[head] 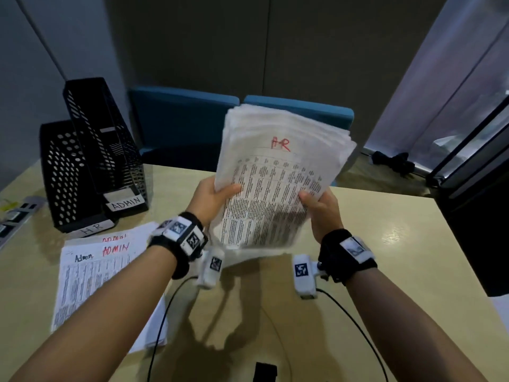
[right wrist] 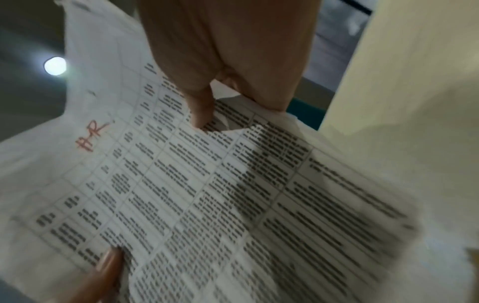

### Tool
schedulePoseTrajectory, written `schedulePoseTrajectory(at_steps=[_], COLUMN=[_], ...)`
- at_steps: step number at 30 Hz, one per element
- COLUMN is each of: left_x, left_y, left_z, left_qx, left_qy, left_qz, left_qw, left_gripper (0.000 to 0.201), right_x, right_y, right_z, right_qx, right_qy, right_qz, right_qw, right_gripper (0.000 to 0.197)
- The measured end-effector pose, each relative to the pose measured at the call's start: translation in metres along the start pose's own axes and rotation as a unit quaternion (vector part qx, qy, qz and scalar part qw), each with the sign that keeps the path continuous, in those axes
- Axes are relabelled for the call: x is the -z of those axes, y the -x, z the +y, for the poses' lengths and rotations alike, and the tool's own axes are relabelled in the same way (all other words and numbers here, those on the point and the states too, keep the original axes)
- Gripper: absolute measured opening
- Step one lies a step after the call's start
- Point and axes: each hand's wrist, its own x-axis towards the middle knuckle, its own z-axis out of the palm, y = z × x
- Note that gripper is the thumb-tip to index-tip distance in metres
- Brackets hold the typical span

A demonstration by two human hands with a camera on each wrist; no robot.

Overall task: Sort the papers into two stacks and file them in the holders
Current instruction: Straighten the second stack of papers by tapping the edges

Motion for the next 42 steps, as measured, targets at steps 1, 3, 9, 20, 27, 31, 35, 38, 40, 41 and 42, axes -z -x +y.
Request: schedulePoseTrajectory(at_steps=[1, 3, 9, 20, 27, 31, 35, 38, 40, 41, 42], left_x=[-0.002, -0.004, -0.011, 0.014, 0.017, 0.02, 0.022, 0.02, 0.018, 0.017, 0.016], left_y=[0.006, 0.016, 0.045, 0.021, 0.014, 0.013, 0.013, 0.014, 0.014, 0.015, 0.015], left_z=[-0.008, -0.026, -0.066, -0.022, -0.023, -0.022, -0.021, -0.019, -0.015, -0.014, -0.013], left_qx=[-0.008, -0.011, 0.003, -0.03, -0.037, -0.036, -0.035, -0.033, -0.034, -0.035, -0.035], left_qy=[-0.003, 0.004, 0.057, 0.12, 0.11, 0.105, 0.089, 0.087, 0.09, 0.093, 0.096], left_qz=[0.021, 0.053, 0.06, 0.07, 0.038, 0.018, 0.014, 0.029, 0.036, 0.038, 0.041], left_qw=[1.0, 0.999, 0.997, 0.99, 0.992, 0.994, 0.995, 0.995, 0.995, 0.994, 0.994], left_gripper=[0.017, 0.013, 0.04, 0.054, 0.043, 0.045, 0.051, 0.047, 0.042, 0.04, 0.039], right_x=[-0.001, -0.006, -0.02, -0.041, -0.074, -0.091, -0.104, -0.108, -0.107, -0.107, -0.106], right_y=[0.0, 0.004, 0.032, 0.012, 0.019, 0.017, 0.016, 0.013, 0.011, 0.011, 0.011], right_z=[0.001, 0.003, 0.026, -0.052, -0.073, -0.067, -0.063, -0.062, -0.062, -0.062, -0.062], right_qx=[0.011, 0.007, 0.004, 0.264, 0.233, 0.26, 0.315, 0.356, 0.376, 0.38, 0.378], right_qy=[0.004, 0.018, 0.074, 0.3, 0.707, 0.709, 0.705, 0.697, 0.689, 0.687, 0.69], right_qz=[-0.003, 0.002, 0.003, 0.051, -0.103, -0.149, -0.191, -0.209, -0.217, -0.216, -0.208], right_qw=[1.0, 1.0, 0.997, 0.915, 0.659, 0.638, 0.606, 0.587, 0.58, 0.58, 0.581], right_gripper=[0.038, 0.033, 0.032, 0.056, 0.059, 0.074, 0.079, 0.078, 0.074, 0.073, 0.074])
